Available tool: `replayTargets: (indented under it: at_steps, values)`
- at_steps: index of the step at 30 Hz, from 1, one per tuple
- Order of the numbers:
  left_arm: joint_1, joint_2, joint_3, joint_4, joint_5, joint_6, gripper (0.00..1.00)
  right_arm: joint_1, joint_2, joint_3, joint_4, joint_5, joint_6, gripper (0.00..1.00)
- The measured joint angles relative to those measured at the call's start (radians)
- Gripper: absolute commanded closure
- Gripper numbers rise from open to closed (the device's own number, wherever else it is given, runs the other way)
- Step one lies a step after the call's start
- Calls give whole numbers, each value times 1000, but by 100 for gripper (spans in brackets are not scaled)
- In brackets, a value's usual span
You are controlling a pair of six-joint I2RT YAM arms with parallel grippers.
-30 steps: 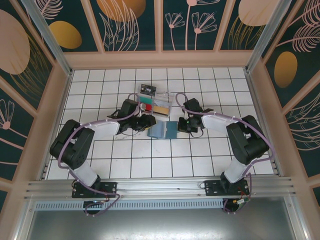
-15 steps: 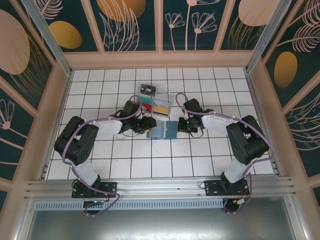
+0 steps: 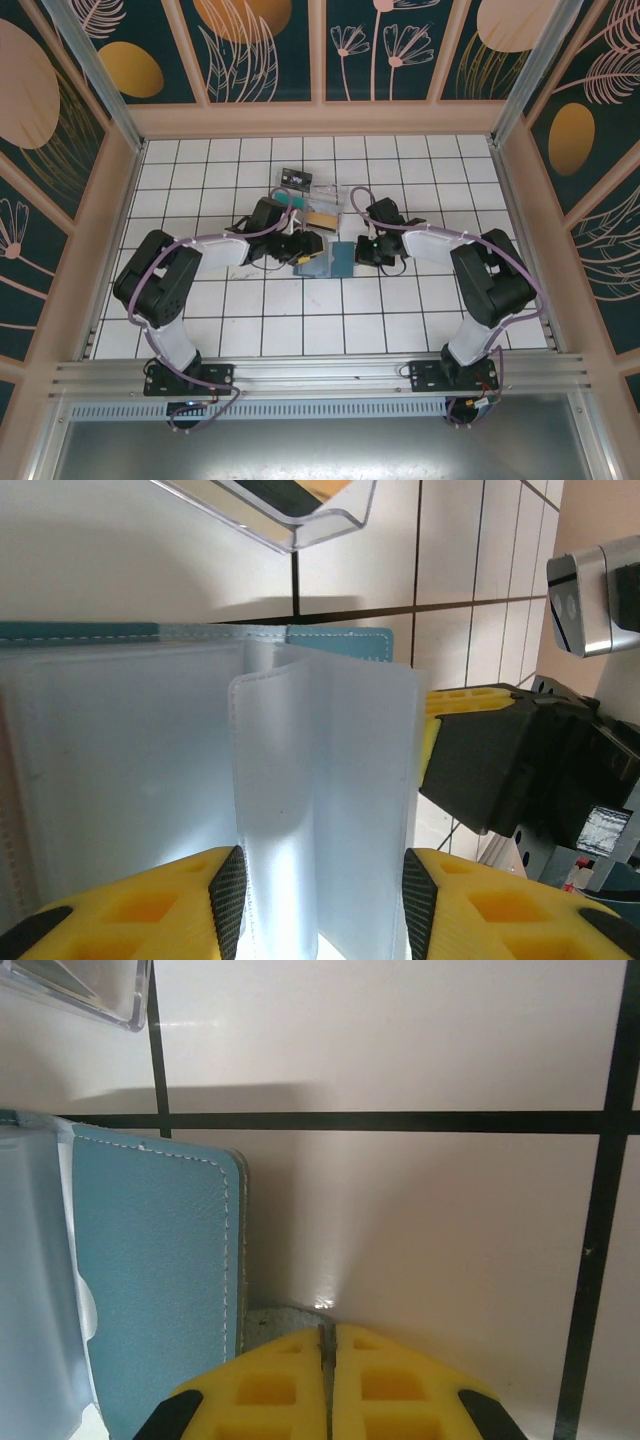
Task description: Take the credit cards out of the card holder
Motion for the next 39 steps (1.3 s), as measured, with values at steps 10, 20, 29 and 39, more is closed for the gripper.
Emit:
replayTargets:
  at_steps: [10, 20, 29, 39]
  values:
    - [-32, 40, 32, 85, 35, -43, 51, 0, -3, -1, 4, 0, 9, 97]
    - [-73, 117, 88, 164, 43, -87, 51, -31, -195, -68, 25, 44, 77, 65]
    - [-100, 171, 118, 201, 36, -114, 54, -46, -297, -109, 87, 68, 110, 61]
    - [-100, 171, 118, 111, -64, -86, 81, -35, -298, -111, 111, 80, 135, 67]
